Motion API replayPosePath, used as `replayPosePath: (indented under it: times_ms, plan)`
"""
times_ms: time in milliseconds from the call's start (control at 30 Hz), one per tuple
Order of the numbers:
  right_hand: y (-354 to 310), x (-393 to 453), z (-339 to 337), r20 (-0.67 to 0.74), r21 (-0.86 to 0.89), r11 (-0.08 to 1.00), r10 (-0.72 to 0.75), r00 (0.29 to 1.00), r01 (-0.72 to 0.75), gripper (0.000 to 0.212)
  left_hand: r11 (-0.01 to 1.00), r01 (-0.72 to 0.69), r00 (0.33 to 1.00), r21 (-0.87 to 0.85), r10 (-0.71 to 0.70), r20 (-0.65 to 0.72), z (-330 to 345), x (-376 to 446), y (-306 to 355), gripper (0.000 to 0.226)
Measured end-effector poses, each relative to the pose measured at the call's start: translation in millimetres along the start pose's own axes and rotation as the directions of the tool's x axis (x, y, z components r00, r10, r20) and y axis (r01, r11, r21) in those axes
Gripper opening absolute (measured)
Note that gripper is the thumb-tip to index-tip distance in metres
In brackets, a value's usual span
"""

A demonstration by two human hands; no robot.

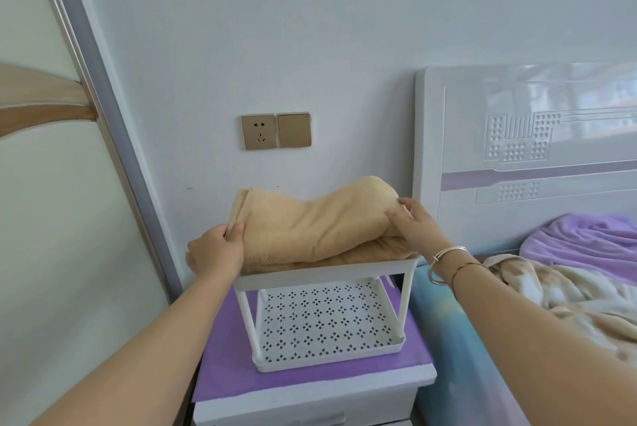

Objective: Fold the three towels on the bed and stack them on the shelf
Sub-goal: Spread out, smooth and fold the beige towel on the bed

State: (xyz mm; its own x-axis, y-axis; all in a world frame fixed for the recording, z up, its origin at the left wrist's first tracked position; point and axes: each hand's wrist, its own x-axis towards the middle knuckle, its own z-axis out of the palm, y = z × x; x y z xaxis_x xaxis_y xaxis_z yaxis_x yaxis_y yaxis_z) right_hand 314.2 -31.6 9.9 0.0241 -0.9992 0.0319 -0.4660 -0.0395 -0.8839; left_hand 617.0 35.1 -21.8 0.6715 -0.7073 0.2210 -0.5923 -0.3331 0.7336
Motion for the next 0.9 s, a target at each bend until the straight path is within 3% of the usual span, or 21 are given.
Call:
replayPosePath:
  times_ms: [67,100,167,200,267,300,333,400,533,633,733,900]
  plan:
    - [-0.6,2.5,3.5,0.026,-0.193,0.98,-0.036,0.999,0.04,0.051,0.984,0.125,0.991,0.124,-0.13,0.038,-2.5,-0.7,-2.1,0.042]
    - [-3.0,3.2,5.1,0.02,-0.277,0.957,-0.08,0.997,0.082,0.053,0.978,0.117,0.992,0.173,-0.123,0.027,-4.5,-1.6,2.2,0.042]
    - [-9.8,-0.3,8.7,0.026,-0.449,0.877,-0.182,0.983,0.175,0.057,0.955,-0.135,0.988,0.263,0.151,-0.043,-9.6,-8.6,17.4,0.048]
    - [-11.2,-3.6,11.3,0.065,-0.523,0.828,-0.201,0.978,0.205,0.054,0.904,-0.305,0.944,0.3,0.328,-0.027,-8.7,-12.5,25.0,0.051]
    - [-5.3,-10.3,16.0,0.161,-0.65,0.723,-0.17,0.972,0.234,0.049,0.767,-0.532,0.846,0.358,0.501,0.183,-3.0,-21.2,33.3,0.048]
    - [-0.5,-12.7,17.3,0.186,-0.692,0.684,-0.141,0.972,0.232,0.05,0.74,-0.556,0.83,0.379,0.466,0.307,1.0,-24.7,32.4,0.047]
    - [3.4,-13.2,18.0,0.195,-0.713,0.665,-0.118,0.974,0.224,0.051,0.738,-0.536,0.832,0.409,0.382,0.401,4.5,-26.5,28.5,0.05]
    - [3.9,-13.1,16.8,0.208,-0.71,0.672,-0.084,0.974,0.21,0.052,0.744,-0.484,0.846,0.46,0.266,0.461,6.2,-27.2,23.0,0.053]
    - [3.3,-21.7,9.7,0.227,-0.685,0.681,-0.138,0.964,0.259,0.053,0.723,-0.498,0.827,0.48,0.228,0.514,-6.3,-28.2,33.0,0.055]
    - [17.2,-43.9,-10.4,0.192,-0.599,0.747,-0.213,0.958,0.287,0.051,0.706,-0.546,0.812,0.451,0.315,0.491,-16.7,-44.2,44.2,0.055]
    - [39.7,-72.9,-38.3,0.152,-0.564,0.797,-0.156,0.976,0.215,0.051,0.688,-0.615,0.766,0.385,0.408,0.496,-19.0,-76.2,64.2,0.056]
    - [79.0,-118.0,-93.1,0.091,-0.604,0.789,-0.07,0.993,0.11,0.051,0.656,-0.724,0.649,0.214,0.543,0.533,2.1,-140.7,100.4,0.051]
